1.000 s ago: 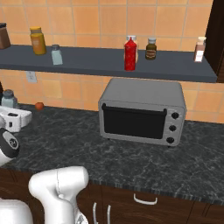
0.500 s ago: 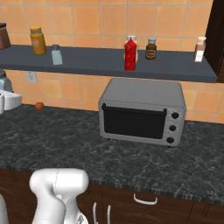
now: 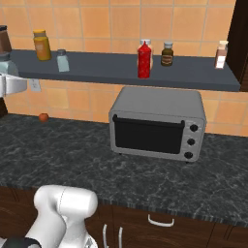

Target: Put the shaker and condiment bottle from the counter next to their counterparts in the cabinet.

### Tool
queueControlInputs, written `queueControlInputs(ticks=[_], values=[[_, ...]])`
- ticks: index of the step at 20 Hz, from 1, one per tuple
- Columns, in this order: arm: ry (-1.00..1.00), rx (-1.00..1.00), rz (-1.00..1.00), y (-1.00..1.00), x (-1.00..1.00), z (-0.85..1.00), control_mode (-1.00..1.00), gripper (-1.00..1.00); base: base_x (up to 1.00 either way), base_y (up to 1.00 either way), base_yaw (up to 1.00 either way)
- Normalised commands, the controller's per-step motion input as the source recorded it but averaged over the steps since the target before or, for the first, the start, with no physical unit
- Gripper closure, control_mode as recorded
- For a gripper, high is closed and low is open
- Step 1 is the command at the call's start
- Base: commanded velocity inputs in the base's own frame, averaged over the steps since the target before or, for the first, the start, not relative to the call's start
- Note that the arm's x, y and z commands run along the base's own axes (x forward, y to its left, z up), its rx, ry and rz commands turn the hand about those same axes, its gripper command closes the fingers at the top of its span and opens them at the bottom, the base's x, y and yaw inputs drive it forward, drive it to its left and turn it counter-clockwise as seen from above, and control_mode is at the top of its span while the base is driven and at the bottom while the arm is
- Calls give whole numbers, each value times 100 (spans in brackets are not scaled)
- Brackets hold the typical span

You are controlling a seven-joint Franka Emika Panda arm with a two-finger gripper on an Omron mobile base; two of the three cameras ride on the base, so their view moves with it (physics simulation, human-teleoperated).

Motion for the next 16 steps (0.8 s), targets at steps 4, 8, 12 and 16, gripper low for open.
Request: queueControlInputs(ticks=[4, 8, 12, 16], values=[[-14, -14, -2, -6, 48, 0, -100, 100, 0, 0, 0], [-9, -12, -5, -11, 54, 0, -100, 100, 0, 0, 0], [8, -1, -14, -23, 46, 0, -100, 100, 0, 0, 0], [12, 0, -12, -2, 40, -4, -100, 100, 0, 0, 0]])
